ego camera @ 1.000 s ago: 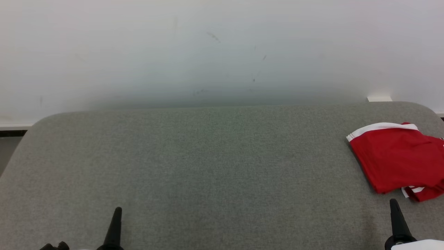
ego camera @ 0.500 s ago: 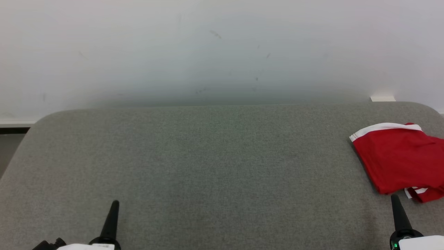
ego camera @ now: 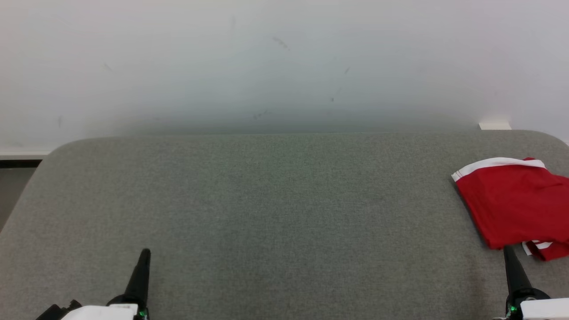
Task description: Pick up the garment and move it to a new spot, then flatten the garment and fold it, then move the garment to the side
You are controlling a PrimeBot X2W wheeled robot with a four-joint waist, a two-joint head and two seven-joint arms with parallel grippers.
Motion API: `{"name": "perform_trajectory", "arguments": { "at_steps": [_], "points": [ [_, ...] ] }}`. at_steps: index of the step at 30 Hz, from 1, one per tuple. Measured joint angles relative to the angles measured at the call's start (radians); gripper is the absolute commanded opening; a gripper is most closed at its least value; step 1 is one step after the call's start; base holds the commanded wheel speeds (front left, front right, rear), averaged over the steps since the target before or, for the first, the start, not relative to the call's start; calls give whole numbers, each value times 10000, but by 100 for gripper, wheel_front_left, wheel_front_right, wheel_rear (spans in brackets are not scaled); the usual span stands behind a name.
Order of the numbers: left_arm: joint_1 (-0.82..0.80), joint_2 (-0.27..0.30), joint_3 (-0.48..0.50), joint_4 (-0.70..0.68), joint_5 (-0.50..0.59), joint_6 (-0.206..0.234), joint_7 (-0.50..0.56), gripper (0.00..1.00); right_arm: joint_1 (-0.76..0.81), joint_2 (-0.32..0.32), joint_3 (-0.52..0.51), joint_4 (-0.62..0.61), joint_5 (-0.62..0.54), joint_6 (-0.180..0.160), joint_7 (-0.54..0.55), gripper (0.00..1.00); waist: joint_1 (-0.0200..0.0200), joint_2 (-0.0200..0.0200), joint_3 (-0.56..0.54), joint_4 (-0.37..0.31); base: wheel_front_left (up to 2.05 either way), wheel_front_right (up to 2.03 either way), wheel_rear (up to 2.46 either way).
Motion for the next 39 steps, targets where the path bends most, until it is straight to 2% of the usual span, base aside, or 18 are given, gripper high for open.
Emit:
{"name": "perform_trajectory", "arguments": {
  "at_steps": [29, 39],
  "points": [
    [-462, 40, 251, 142, -2117, -61, 518, 0, -305, -10, -169, -94, 2165, -2, 529, 0, -1, 0, 96, 192, 0, 0, 0],
    [-484, 40, 270, 146, -2157, -61, 541, 0, -316, -10, -174, -98, 2230, -2, 533, 0, 0, 0, 98, 196, 0, 0, 0]
  ]
}}
